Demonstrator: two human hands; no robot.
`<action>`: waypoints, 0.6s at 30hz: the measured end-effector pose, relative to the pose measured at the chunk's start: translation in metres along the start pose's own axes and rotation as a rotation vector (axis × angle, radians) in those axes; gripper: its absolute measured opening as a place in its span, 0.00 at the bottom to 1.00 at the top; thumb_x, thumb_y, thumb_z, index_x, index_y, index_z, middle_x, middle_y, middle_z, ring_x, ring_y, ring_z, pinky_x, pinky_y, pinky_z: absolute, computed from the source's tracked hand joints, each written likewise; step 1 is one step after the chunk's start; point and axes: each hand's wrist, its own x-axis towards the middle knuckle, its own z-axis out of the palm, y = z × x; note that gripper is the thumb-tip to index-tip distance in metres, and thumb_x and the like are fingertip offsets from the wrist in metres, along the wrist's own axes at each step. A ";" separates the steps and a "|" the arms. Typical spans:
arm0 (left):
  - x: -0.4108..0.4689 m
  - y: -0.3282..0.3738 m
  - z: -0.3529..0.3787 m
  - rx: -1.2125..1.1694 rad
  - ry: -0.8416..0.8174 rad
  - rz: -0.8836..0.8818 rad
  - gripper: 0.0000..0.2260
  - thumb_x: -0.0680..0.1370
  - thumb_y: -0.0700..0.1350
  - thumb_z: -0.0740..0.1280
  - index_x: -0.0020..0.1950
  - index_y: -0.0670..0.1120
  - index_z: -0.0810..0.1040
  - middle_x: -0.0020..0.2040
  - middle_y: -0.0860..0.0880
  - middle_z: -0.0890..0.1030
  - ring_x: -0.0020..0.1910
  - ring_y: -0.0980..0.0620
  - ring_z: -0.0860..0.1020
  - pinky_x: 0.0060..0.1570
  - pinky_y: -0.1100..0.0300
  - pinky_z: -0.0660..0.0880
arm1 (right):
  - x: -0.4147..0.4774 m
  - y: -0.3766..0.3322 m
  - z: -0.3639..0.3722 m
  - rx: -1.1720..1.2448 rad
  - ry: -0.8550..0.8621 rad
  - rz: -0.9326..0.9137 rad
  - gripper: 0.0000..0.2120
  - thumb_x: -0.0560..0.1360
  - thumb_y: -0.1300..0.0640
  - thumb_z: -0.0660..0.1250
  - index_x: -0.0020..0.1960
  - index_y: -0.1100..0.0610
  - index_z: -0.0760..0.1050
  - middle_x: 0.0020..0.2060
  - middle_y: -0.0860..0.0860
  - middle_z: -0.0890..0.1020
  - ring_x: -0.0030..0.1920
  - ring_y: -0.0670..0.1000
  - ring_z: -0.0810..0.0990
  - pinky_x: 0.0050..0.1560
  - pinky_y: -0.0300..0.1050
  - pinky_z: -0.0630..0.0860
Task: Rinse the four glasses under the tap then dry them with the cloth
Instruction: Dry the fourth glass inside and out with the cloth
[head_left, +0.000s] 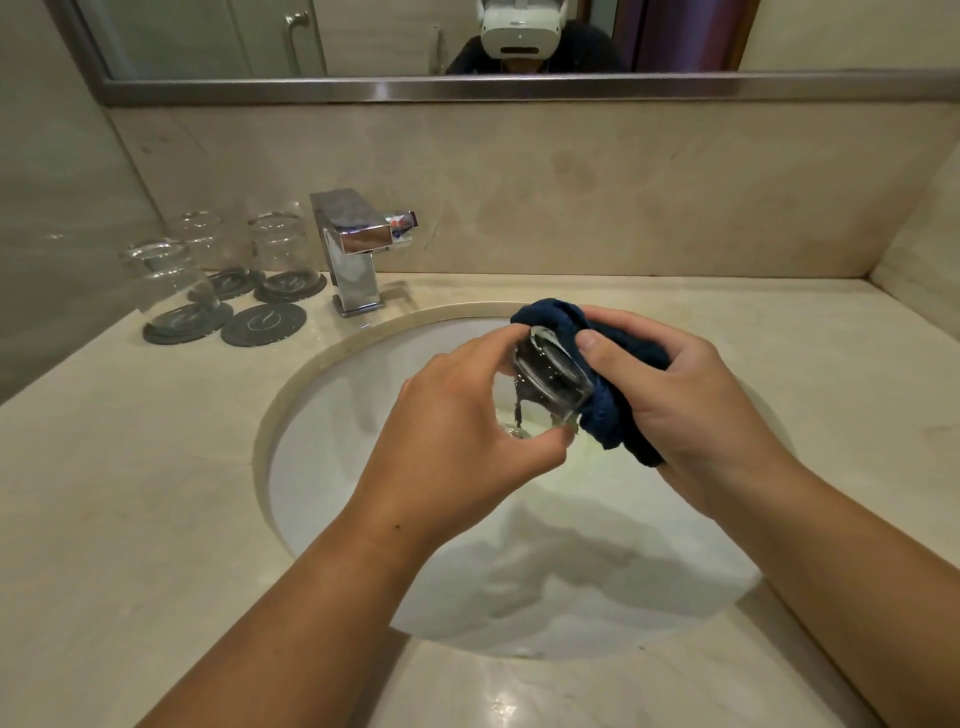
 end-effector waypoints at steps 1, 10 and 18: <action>0.000 -0.001 0.000 -0.035 0.015 -0.002 0.26 0.72 0.52 0.81 0.69 0.58 0.78 0.53 0.66 0.82 0.55 0.66 0.76 0.56 0.72 0.70 | 0.000 0.000 0.000 0.014 -0.004 0.007 0.11 0.83 0.60 0.69 0.55 0.48 0.87 0.51 0.51 0.90 0.51 0.53 0.88 0.53 0.53 0.83; 0.008 -0.013 -0.005 -0.308 0.038 -0.205 0.23 0.72 0.51 0.81 0.65 0.63 0.80 0.56 0.66 0.85 0.56 0.61 0.81 0.53 0.66 0.75 | -0.009 0.003 0.011 0.076 -0.020 0.087 0.09 0.83 0.55 0.69 0.60 0.50 0.85 0.51 0.51 0.90 0.54 0.53 0.89 0.59 0.54 0.83; 0.011 -0.012 -0.004 -0.654 0.032 -0.393 0.15 0.77 0.50 0.78 0.63 0.54 0.84 0.54 0.59 0.88 0.55 0.62 0.85 0.53 0.67 0.78 | -0.019 -0.001 0.020 -0.056 -0.003 -0.053 0.15 0.83 0.56 0.69 0.68 0.44 0.81 0.52 0.44 0.89 0.51 0.48 0.89 0.48 0.42 0.84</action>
